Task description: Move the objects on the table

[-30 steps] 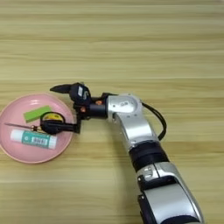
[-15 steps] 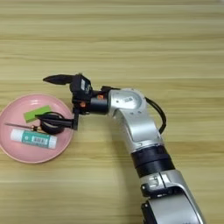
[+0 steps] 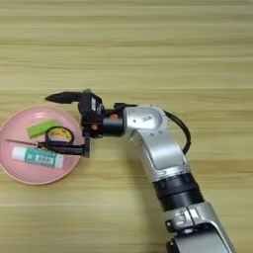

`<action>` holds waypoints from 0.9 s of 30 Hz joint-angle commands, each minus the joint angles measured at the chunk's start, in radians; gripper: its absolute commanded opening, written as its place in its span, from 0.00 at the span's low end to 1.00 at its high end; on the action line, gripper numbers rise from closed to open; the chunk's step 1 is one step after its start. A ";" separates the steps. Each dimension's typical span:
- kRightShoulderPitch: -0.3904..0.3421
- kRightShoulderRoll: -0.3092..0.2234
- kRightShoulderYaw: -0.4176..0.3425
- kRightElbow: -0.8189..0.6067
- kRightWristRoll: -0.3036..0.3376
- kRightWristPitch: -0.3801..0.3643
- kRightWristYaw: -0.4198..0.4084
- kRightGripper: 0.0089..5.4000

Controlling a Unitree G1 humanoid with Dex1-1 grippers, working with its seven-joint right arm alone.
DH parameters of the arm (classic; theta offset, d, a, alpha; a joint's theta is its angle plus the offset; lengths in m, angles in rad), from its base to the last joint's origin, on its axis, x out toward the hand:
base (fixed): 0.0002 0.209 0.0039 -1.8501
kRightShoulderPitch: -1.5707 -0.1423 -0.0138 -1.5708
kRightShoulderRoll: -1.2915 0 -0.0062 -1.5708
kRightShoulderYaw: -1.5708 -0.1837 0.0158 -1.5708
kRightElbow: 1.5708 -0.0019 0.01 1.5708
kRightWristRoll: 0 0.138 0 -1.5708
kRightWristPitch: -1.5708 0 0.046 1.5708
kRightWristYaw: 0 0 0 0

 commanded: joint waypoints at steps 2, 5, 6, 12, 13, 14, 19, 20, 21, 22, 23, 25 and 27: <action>-0.037 -0.030 0.014 -0.049 -0.015 -0.022 -0.018 1.00; -0.025 -0.029 0.033 -0.043 -0.033 -0.032 -0.021 1.00; -0.022 -0.028 0.039 -0.041 -0.038 -0.034 -0.021 1.00; -0.018 -0.022 0.070 0.010 -0.082 -0.067 -0.031 1.00; -0.020 -0.020 0.076 0.028 -0.099 -0.082 -0.038 1.00; -0.022 -0.018 0.080 0.044 -0.114 -0.096 -0.045 1.00; -0.030 0.001 0.100 0.117 -0.154 -0.150 -0.067 1.00; -0.031 0.005 0.103 0.127 -0.158 -0.156 -0.069 1.00; -0.033 0.010 0.105 0.137 -0.162 -0.162 -0.072 1.00; -0.036 0.016 0.108 0.151 -0.170 -0.170 -0.078 1.00; -0.039 0.021 0.111 0.163 -0.176 -0.176 -0.083 1.00; -0.044 0.028 0.115 0.179 -0.184 -0.185 -0.090 1.00; -0.047 0.034 0.121 0.190 -0.190 -0.194 -0.093 1.00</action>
